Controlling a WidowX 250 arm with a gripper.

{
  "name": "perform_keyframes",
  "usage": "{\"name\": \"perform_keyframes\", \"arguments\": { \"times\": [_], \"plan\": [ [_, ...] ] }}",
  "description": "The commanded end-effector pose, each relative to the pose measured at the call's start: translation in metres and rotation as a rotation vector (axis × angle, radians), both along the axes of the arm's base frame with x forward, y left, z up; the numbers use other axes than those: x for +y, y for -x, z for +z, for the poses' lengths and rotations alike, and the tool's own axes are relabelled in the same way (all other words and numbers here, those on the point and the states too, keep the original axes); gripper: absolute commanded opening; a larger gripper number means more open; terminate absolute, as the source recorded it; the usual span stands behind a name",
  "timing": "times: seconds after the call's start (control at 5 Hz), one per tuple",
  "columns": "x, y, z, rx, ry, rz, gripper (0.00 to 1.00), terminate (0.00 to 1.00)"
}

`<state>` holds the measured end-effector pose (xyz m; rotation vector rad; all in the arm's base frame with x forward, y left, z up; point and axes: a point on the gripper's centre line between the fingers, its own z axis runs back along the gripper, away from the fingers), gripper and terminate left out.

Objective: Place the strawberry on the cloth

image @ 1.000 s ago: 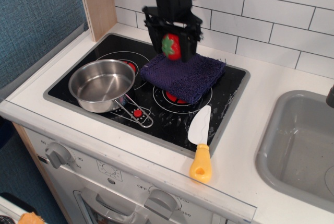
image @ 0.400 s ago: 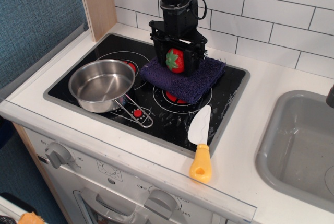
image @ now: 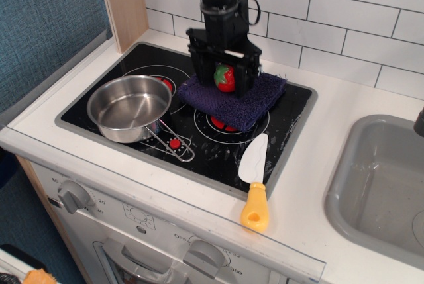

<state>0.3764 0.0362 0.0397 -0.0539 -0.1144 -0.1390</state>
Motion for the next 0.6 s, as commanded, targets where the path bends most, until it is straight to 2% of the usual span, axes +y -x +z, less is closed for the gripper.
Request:
{"name": "perform_keyframes", "arguments": {
  "times": [0.0, 0.2, 0.4],
  "plan": [
    [0.006, -0.005, 0.068, -0.120, -0.009, 0.045, 1.00, 0.00],
    [0.018, 0.006, 0.081, -0.137, -0.011, 0.107, 1.00, 0.00],
    [0.036, 0.019, 0.080, -0.064, -0.051, 0.096, 1.00, 0.00]
  ]
}}
